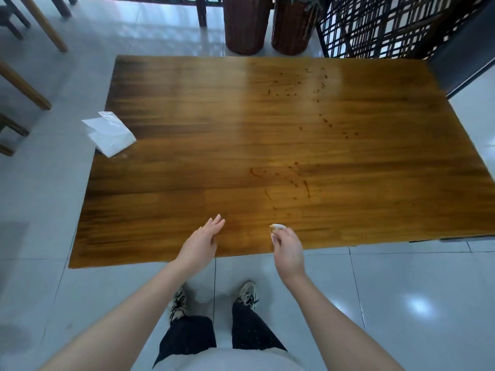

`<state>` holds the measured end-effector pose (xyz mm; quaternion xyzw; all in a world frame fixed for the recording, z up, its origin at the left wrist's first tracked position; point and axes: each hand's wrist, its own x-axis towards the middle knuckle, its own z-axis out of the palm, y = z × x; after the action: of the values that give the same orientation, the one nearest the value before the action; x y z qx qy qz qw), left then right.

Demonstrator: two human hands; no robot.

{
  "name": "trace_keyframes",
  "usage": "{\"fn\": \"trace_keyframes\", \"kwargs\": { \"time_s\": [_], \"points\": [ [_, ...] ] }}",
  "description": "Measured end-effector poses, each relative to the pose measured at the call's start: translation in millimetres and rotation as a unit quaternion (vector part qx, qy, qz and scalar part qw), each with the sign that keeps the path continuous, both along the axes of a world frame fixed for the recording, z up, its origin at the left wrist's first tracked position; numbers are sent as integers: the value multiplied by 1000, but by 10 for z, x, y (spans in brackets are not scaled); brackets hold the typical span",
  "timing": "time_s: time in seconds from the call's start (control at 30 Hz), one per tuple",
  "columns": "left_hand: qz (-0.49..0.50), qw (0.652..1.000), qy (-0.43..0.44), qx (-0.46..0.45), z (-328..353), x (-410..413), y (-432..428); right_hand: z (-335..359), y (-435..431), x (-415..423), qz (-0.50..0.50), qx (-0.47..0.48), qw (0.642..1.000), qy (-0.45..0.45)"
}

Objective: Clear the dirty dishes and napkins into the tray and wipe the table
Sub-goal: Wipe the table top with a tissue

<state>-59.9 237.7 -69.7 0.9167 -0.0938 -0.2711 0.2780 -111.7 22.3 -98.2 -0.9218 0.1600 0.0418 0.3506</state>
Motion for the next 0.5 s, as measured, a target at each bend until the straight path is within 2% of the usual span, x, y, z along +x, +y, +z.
{"fn": "trace_keyframes", "kwargs": {
  "time_s": [0.1,0.2,0.37,0.5],
  "points": [
    [6,1000,-5,4,-5,-20,-147,-17,127,21,80,11,997,-15],
    [2,1000,-9,8,0,-13,-242,-7,-87,82,88,9,996,-11],
    [-30,998,-15,45,-24,60,-290,22,-674,288,-31,-11,999,-12],
    [-45,995,-23,83,-55,150,-340,25,-763,411,-100,-18,995,-16]
  ]
}}
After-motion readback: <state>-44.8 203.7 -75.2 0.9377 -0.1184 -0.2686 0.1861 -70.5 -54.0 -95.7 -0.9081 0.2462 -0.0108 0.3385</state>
